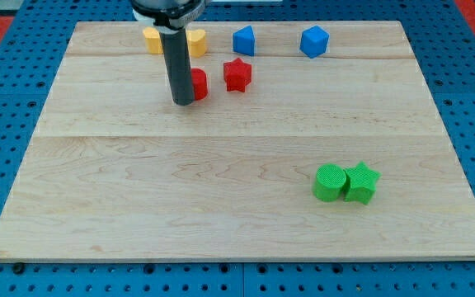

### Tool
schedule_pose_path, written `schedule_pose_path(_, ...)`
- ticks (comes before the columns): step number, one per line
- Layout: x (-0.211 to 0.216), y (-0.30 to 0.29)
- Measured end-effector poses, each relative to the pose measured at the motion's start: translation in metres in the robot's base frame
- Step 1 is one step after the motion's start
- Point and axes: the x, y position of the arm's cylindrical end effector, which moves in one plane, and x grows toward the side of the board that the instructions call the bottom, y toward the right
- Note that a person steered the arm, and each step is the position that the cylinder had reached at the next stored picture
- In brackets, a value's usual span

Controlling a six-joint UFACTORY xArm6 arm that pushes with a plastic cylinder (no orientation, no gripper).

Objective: Keep the yellow heart at the top right of the yellow hexagon

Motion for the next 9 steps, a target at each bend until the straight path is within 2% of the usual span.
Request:
schedule_pose_path(1, -0.012, -0.034)
schedule_pose_path(3, -0.065, 0.027)
schedule_pose_path(5, -0.097, 0.025)
schedule_pose_path(8, -0.125, 0.031)
schedule_pose_path(9, -0.122, 0.008)
